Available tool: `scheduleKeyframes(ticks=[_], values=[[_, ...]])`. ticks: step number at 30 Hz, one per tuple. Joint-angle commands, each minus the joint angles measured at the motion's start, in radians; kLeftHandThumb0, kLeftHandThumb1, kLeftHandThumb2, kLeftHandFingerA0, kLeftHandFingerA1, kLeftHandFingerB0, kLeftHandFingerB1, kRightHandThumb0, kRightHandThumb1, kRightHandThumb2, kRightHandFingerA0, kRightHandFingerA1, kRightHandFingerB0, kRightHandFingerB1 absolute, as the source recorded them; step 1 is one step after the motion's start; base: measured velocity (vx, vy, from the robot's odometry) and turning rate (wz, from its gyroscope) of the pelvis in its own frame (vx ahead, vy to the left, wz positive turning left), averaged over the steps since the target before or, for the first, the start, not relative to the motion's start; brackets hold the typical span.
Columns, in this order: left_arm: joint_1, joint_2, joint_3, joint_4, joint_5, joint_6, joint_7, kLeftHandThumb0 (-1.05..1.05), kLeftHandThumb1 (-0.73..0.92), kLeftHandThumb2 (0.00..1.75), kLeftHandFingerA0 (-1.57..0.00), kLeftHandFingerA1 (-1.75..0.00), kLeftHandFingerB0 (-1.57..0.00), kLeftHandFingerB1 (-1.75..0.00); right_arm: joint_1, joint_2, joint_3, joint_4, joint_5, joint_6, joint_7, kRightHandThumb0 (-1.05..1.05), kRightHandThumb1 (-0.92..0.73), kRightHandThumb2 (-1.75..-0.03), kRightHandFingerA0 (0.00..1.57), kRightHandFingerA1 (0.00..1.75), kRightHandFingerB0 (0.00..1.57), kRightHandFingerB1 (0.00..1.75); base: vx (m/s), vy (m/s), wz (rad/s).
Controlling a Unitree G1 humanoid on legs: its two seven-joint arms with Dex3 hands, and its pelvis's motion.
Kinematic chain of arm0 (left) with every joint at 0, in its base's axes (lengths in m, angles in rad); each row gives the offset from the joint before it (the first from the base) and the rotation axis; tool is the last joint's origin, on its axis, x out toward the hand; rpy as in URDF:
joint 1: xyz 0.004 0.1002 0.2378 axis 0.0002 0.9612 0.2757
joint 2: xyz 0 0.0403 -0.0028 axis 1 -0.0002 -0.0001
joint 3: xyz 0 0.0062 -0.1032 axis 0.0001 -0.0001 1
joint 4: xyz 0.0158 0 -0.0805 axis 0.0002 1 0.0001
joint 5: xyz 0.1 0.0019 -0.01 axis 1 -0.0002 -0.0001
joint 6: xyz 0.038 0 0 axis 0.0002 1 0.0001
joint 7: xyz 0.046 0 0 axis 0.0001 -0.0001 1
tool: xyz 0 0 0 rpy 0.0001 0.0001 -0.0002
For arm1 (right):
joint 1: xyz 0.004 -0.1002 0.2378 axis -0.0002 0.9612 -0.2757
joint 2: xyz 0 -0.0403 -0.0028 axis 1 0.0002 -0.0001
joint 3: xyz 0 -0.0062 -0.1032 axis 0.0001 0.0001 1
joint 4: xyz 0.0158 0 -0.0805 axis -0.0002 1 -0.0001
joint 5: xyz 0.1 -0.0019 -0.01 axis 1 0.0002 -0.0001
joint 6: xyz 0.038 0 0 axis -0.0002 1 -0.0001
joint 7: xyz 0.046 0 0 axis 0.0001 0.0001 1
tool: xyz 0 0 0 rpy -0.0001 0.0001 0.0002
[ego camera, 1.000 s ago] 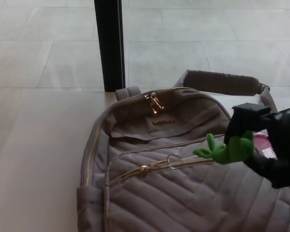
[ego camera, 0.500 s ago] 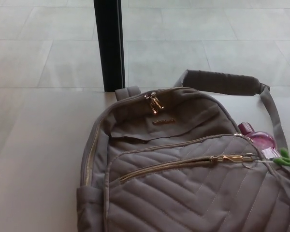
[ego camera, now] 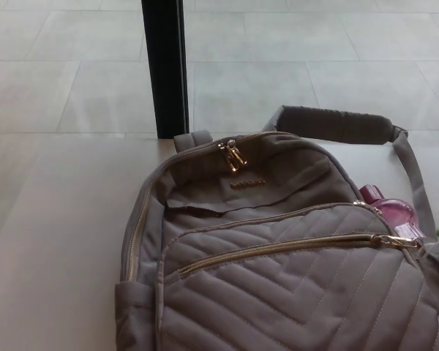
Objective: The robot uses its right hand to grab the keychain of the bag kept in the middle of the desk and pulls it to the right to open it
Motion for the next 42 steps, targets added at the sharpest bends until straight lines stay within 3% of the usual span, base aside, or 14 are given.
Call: scheduleKeyframes(ticks=[1, 6, 9, 10, 11, 12, 14, 20, 25, 28, 30, 36, 37, 42], values=[[0.006, 0.006, 0.003, 0.005, 0.002, -0.011, -0.005, -0.85, 0.92, 0.73, -0.78, -0.56, -0.59, -0.45, 0.016, -0.033, -0.017, 0.067, -0.007, -0.041, -0.131, -0.27, -0.45, -1.06, 0.91, 1.75, 0.61, 1.68, 0.00, 0.000, 0.00], [0.009, 0.009, -0.008, -0.001, 0.014, -0.021, 0.004, -0.94, 0.77, 0.93, -0.78, -0.63, -0.56, -0.50, 0.042, -0.025, -0.024, 0.016, 0.027, -0.007, -0.074, -0.21, -0.50, -0.87, 0.85, 1.75, 0.59, 1.59, 0.00, 0.000, 0.00], [0.001, 0.008, -0.012, 0.007, 0.016, -0.003, 0.009, -0.88, 0.92, 0.75, -0.79, -0.57, -0.62, -0.45, 0.071, -0.038, -0.028, -0.037, 0.031, 0.039, -0.004, -0.30, -0.67, -0.64, 0.89, 1.61, 0.47, 0.47, 0.00, 0.000, 0.00], [0.001, 0.008, -0.013, 0.008, 0.016, -0.002, 0.009, -0.88, 0.92, 0.75, -0.79, -0.57, -0.62, -0.45, 0.073, -0.039, -0.028, -0.040, 0.032, 0.042, 0.000, -0.30, -0.67, -0.64, 0.89, 1.61, 0.47, 0.47, 0.00, 0.000, 0.00], [0.000, 0.008, -0.015, 0.008, 0.018, -0.003, 0.013, -0.84, 0.92, 0.76, -0.79, -0.56, -0.59, -0.45, 0.080, -0.046, -0.027, -0.055, 0.030, 0.063, 0.028, -0.49, -0.56, -0.81, 0.85, 1.24, 0.22, 0.42, 0.00, 0.000, 0.00], [0.002, 0.007, -0.015, 0.008, 0.017, -0.004, 0.014, -0.85, 0.92, 0.75, -0.80, -0.57, -0.59, -0.44, 0.098, -0.063, -0.027, -0.082, 0.021, 0.106, 0.086, -0.64, -0.57, -0.59, 0.23, 0.44, 0.04, 0.20, 0.00, 0.000, 0.00], [0.006, 0.001, 0.001, 0.006, -0.004, 0.003, -0.002, -0.88, 0.92, 0.72, -0.80, -0.58, -0.62, -0.45, 0.135, -0.087, -0.031, -0.110, -0.018, 0.186, 0.139, -0.91, -0.54, -0.91, 0.09, 0.30, 0.00, 0.00, 0.00, 0.000, 0.00], [0.002, -0.005, 0.005, 0.003, -0.006, -0.001, -0.008, -0.86, 0.92, 0.73, -0.79, -0.59, -0.59, -0.45, 0.183, -0.067, -0.110, -0.050, 0.036, 0.323, 0.162, -1.01, -0.58, -0.88, 0.00, 0.20, 0.00, 0.01, 0.00, 0.000, 0.00], [-0.004, -0.001, -0.020, 0.014, 0.022, -0.015, 0.013, -0.88, 0.92, 0.74, -0.79, -0.56, -0.60, -0.45, 0.246, -0.022, -0.227, 0.068, 0.101, 0.395, 0.107, -0.87, -0.54, -0.87, 0.00, 0.34, 0.00, 0.04, 0.00, 0.000, 0.00], [-0.009, -0.007, -0.012, 0.013, 0.009, 0.010, 0.002, -0.87, 0.92, 0.72, -0.79, -0.56, -0.60, -0.44, 0.339, 0.069, -0.371, 0.114, 0.175, 0.467, 0.058, -0.61, -0.64, -0.59, 0.00, 0.69, 0.05, 0.42, 0.00, 0.000, 0.00], [-0.008, -0.008, -0.015, 0.009, 0.010, 0.007, -0.002, -0.90, 0.92, 0.74, -0.78, -0.58, -0.64, -0.46, 0.339, 0.066, -0.380, 0.208, 0.179, 0.452, 0.023, -0.36, -0.49, -1.01, 0.10, 0.60, 0.00, 0.52, 0.00, 0.000, 0.00], [-0.012, 0.002, -0.018, 0.014, 0.015, 0.024, 0.000, -0.86, 0.92, 0.74, -0.75, -0.61, -0.61, -0.46, 0.294, 0.084, -0.421, 0.690, 0.305, 0.353, -0.050, -0.49, -0.61, -0.58, 0.55, 0.85, 0.18, 0.43, 0.00, 0.000, 0.00], [-0.012, 0.002, -0.011, 0.016, 0.006, 0.027, -0.014, -0.90, 0.92, 0.73, -0.72, -0.59, -0.62, -0.47, 0.296, 0.111, -0.460, 0.764, 0.359, 0.331, -0.044, -0.46, -0.58, -0.57, 1.03, 1.20, 0.22, 0.46, 0.00, 0.000, 0.00], [-0.023, 0.025, -0.012, 0.003, 0.008, 0.045, -0.015, -0.84, 0.92, 0.72, -0.72, -0.59, -0.57, -0.43, 0.300, 0.132, -0.451, 0.814, 0.384, 0.387, 0.053, -0.50, -0.57, -0.57, 1.10, 1.24, 0.24, 0.41, 0.00, 0.000, 0.00]])
